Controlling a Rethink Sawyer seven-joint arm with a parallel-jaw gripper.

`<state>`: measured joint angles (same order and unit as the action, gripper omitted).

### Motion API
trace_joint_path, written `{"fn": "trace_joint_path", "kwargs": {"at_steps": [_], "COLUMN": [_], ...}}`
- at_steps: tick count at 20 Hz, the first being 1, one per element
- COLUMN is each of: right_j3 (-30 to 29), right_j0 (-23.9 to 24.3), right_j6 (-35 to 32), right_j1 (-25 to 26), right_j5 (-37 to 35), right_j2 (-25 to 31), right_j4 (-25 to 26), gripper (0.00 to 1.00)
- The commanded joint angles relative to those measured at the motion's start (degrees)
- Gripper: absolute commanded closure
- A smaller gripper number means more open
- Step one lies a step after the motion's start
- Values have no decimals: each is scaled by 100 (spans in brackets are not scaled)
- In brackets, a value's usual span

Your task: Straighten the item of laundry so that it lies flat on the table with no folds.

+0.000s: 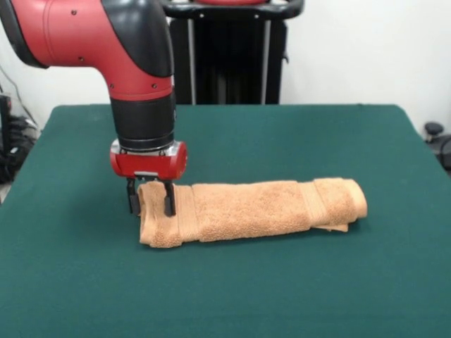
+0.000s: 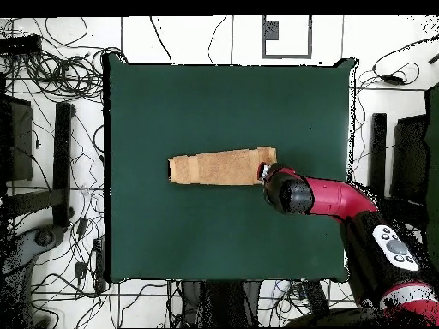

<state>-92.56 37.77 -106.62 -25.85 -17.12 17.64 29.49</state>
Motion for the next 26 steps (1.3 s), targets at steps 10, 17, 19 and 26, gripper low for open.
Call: {"fn": "trace_joint_path", "kwargs": {"at_steps": [10,17,19,26], "right_j3": [-41,-20,-22,-46], "right_j0": [-409,-455,-465,-422], "right_j6": [61,7,-4,-14], "right_j1": [-69,-9,4,95], "right_j5": [-276,-198,-173,57], "right_j2": [337,306,299,300], "right_j4": [94,103,112,209], "gripper": [0,0,0,0]}}
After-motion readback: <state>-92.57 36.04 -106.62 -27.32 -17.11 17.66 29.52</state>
